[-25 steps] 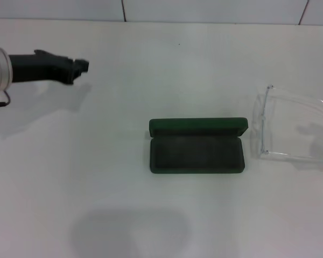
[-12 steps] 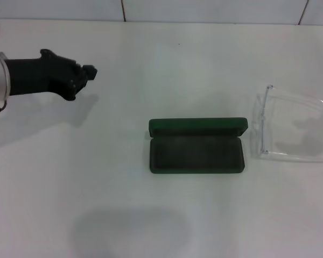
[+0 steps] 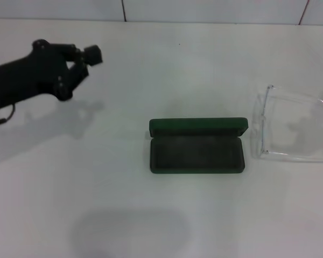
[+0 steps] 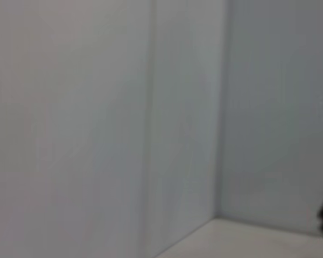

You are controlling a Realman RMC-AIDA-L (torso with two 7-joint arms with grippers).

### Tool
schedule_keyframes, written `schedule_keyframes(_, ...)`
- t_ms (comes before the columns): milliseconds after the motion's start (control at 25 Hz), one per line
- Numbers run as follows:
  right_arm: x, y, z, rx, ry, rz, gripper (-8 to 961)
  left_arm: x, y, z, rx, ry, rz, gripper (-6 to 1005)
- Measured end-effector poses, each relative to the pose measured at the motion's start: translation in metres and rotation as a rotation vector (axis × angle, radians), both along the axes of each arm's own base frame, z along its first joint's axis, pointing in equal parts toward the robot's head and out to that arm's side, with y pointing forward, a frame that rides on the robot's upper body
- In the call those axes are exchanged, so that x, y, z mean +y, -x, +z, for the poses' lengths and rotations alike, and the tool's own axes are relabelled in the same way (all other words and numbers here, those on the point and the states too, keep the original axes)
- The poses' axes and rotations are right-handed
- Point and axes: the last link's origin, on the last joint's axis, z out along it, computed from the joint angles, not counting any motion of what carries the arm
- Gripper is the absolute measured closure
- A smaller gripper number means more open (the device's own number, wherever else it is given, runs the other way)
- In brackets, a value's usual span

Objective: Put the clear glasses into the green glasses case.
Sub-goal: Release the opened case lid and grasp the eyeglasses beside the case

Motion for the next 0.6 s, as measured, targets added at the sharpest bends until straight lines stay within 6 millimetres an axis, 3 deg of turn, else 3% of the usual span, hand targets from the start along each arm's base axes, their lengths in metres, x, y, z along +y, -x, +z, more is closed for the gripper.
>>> schedule_keyframes(280,-0.007,0.001,-0.001,-0.018,0.030,-0.011,120,-0.025,-0.011,-0.016,-0.049,0.077,-0.150,978)
schedule_keyframes(480,-0.007,0.003,0.003,-0.094,0.035,-0.065,123,-0.031,-0.010,-0.025,-0.077,0.097,-0.137,978)
schedule_keyframes(600,-0.001,0.014,0.007,-0.175,0.041,-0.124,124,-0.032,-0.008,-0.027,-0.087,0.100,-0.125,978)
